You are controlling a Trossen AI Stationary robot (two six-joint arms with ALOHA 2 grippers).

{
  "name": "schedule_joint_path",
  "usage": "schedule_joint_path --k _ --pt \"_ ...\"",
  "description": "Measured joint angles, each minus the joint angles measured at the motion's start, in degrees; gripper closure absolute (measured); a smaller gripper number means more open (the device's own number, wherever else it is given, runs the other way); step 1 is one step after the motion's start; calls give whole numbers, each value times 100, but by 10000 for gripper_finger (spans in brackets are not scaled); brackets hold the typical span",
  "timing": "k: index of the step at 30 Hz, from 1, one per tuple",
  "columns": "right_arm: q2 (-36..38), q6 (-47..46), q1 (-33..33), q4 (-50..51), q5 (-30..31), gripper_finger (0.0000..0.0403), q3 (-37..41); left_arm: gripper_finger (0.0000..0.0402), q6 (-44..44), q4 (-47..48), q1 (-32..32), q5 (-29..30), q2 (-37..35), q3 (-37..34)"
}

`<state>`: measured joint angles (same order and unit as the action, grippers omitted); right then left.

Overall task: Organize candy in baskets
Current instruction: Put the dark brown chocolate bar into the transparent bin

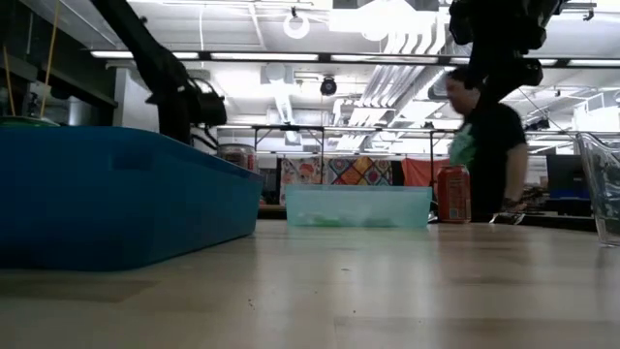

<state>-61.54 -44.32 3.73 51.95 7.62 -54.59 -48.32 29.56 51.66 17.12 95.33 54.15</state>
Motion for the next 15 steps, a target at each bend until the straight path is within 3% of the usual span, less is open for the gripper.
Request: schedule_joint_path --k 9,12,15 --pt "0 -76 0 -11 117 146 0 186 -638 100 153 -86 818 246" --pt "0 -68 4 -18 117 146 0 235 -489 136 146 -170 881 323" --pt "0 -62 4 -18 121 146 0 329 -75 186 139 -306 811 334"
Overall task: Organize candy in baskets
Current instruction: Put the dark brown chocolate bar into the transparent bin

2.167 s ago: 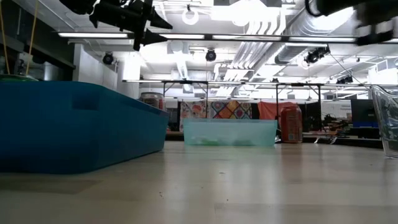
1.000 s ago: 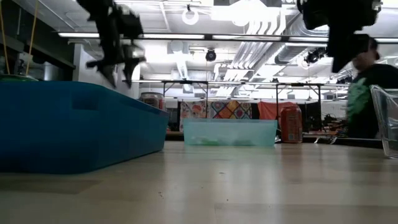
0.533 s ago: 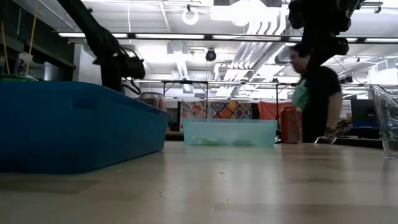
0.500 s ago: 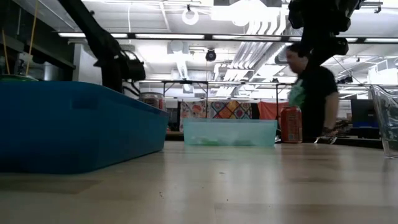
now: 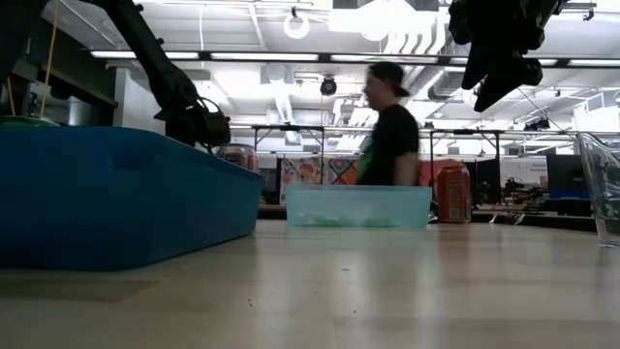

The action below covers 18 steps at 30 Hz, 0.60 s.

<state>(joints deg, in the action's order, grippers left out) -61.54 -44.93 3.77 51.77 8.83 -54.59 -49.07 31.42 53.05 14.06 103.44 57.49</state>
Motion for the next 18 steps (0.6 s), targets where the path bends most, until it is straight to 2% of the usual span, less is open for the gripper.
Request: schedule_joint_path --k 2,5,10,14,18 --pt "-2 39 0 0 1 146 0 378 384 38 -13 -71 -191 -2" --pt "-2 131 0 -8 1 146 0 389 797 229 -69 -237 -652 -58" --pt "-2 639 0 -263 250 146 0 399 1949 -55 -253 -734 -2074 -24" --pt "-2 925 -10 -822 738 146 0 401 2639 -66 -779 -1419 -3148 -24" --pt "-2 1276 -61 -1547 764 146 0 401 2945 225 -1722 -1833 -4004 -21"
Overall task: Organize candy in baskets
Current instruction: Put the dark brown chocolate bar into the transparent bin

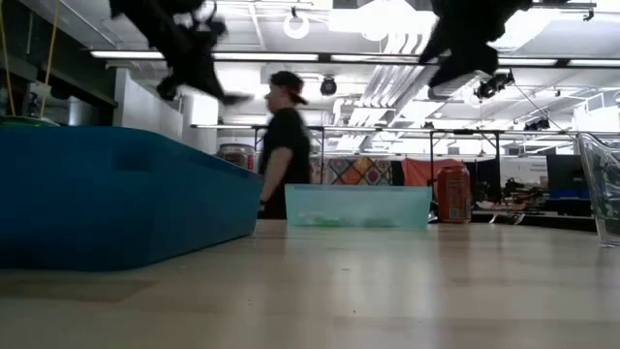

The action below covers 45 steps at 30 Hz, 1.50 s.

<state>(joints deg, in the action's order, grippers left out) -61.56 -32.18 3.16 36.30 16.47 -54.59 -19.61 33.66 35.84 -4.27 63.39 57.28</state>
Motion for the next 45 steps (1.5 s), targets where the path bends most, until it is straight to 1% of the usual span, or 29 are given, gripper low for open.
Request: schedule_joint_path --k 3,5,7,9,11,13,15,17,20,24,27,30,33,37,41,45 --pt "0 6 -28 -571 -2 146 0 401 128 258 -974 -278 -455 0" --pt "0 -82 -28 -955 -30 146 0 401 89 296 -1662 -313 -682 0" --pt "0 -232 -18 -1364 -40 146 0 401 -50 260 -2394 -264 -801 0" --pt "0 -464 14 -1746 -44 146 0 402 -171 239 -3079 -21 -816 0" --pt "0 -740 59 -2151 -57 146 0 401 -149 212 -3677 396 -739 0" --pt "0 -1007 144 -2533 -82 146 0 401 -28 -36 -4181 758 -566 -54" --pt "0 -1243 248 -2895 -163 146 0 401 160 -405 -4546 916 -276 -114" --pt "0 -1433 342 -3225 -202 146 0 401 411 -951 -4790 924 97 -125" --pt "16 -1538 434 -3663 -210 146 0 401 613 -1963 -5011 920 775 -125" --pt "66 -1499 439 -4309 -190 146 0 401 631 -3443 -5127 885 1761 -19" --pt "125 -1266 435 -4603 -152 146 0 401 696 -4200 -5143 883 2552 320" --pt "220 -1105 435 -4696 -127 146 0 401 1056 -4756 -5137 883 3349 857" --pt "325 -1028 435 -4687 5 146 0 401 1525 -4894 -5102 860 4121 1549" --pt "435 -875 435 -4673 155 146 0 401 1877 -4895 -5022 657 5155 2612" --pt "467 -774 435 -4682 222 146 0 401 1984 -4998 -4958 647 6008 3599" --pt "470 -741 435 -4675 337 146 0 400 1986 -5051 -4886 653 6718 4413"
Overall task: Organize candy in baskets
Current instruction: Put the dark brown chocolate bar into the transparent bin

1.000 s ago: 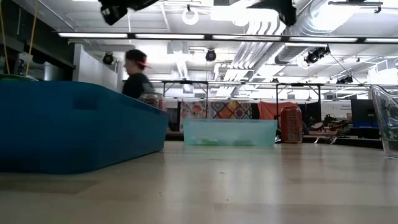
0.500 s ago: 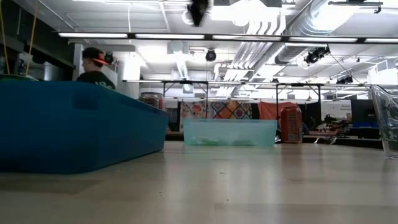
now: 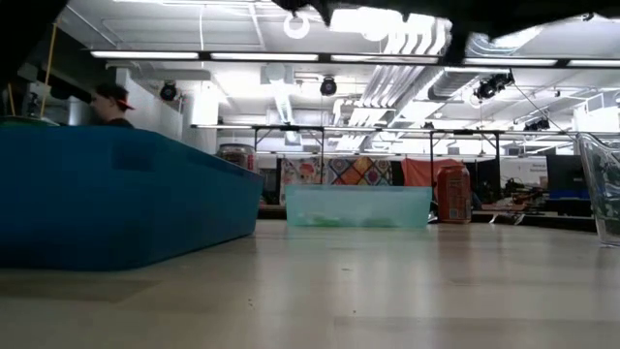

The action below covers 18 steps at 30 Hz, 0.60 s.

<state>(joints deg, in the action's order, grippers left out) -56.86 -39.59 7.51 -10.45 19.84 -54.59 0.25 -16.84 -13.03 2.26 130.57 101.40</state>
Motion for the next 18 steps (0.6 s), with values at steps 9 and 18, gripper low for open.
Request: schedule_joint_path --k 9,18 --pt "0 71 -2 -10 264 146 0 397 -108 -20 81 300 1127 1296" --pt "0 107 0 -14 316 146 0 343 27 292 144 356 1344 1478"
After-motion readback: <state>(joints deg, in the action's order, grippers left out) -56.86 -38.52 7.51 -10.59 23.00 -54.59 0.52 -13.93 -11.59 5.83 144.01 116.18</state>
